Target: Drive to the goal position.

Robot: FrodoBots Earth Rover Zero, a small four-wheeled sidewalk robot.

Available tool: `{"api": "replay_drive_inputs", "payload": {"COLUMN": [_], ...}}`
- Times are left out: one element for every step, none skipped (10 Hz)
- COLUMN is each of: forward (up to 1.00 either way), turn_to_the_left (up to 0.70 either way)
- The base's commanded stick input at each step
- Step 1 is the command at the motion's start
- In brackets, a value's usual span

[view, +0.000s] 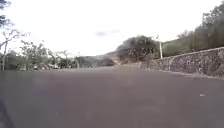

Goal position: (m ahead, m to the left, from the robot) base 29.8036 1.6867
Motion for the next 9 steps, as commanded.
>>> {"api": "replay_drive_inputs", "payload": {"forward": [1.0, 1.0, 1.0, 1.0, 1.0, 1.0, 1.0, 1.0, 1.0], "turn_to_the_left": [0.0, 0.0, 0.0, 0.0, 0.0, 0.0, 0.0, 0.0, 0.0]}}
